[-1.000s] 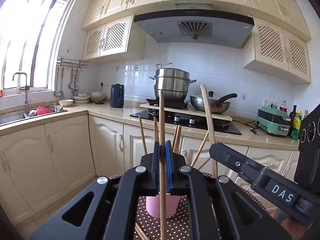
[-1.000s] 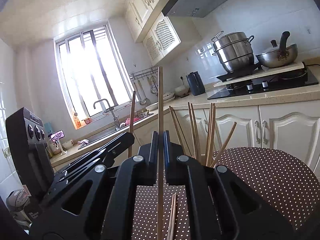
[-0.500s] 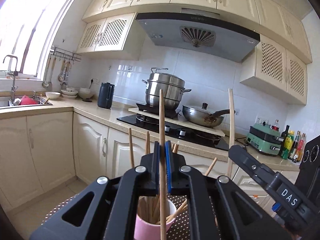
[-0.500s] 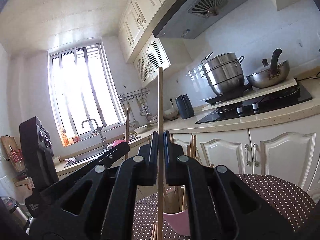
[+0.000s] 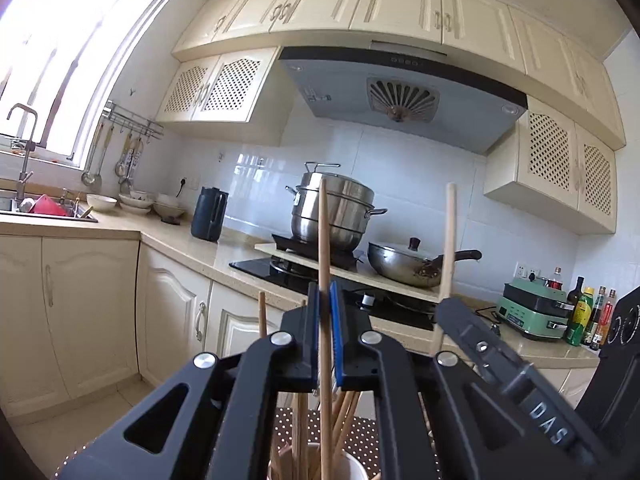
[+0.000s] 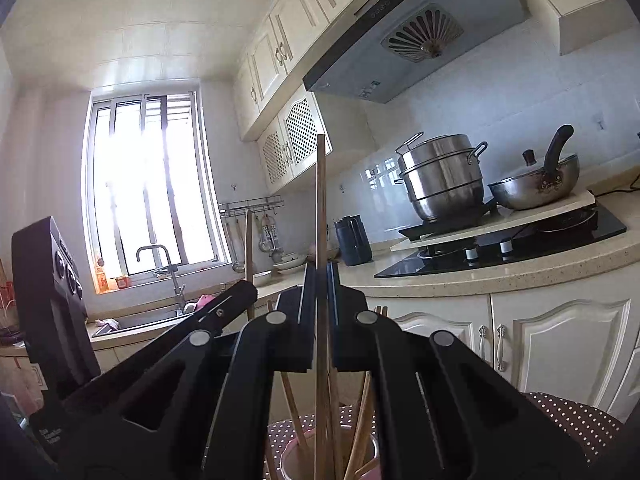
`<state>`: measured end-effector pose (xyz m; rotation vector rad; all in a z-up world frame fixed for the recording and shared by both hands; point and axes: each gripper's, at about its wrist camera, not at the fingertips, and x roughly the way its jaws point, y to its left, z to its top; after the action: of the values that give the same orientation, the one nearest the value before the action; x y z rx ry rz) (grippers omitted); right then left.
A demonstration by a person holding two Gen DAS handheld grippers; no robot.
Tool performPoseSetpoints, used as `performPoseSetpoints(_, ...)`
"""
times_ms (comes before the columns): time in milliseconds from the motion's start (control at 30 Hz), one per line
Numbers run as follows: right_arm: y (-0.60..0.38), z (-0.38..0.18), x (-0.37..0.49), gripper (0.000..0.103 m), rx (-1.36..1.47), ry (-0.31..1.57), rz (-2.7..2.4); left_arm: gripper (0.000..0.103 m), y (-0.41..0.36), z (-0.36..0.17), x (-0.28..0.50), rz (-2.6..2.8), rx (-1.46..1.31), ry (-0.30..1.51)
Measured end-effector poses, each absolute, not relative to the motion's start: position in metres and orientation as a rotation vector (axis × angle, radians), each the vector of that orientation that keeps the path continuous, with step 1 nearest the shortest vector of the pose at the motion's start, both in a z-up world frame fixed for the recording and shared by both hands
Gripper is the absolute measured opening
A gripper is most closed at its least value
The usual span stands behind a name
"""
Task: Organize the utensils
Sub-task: 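Lower both held chopsticks down into the pink cup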
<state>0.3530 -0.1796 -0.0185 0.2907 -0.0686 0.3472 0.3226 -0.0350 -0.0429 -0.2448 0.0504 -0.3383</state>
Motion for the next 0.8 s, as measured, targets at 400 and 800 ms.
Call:
performPoseSetpoints(400, -0.171, -0.026, 0.362, 0.006, 0.265, -0.095, 0.336, 0.006, -0.036, -0.061, 0.342, -0.296, -0.261, 0.028)
performPoseSetpoints(800, -0.17, -0.037, 0.355, 0.006, 0.25, -0.051, 0.339, 0.006, -0.034, -0.086, 0.328, -0.276, -0.204, 0.114)
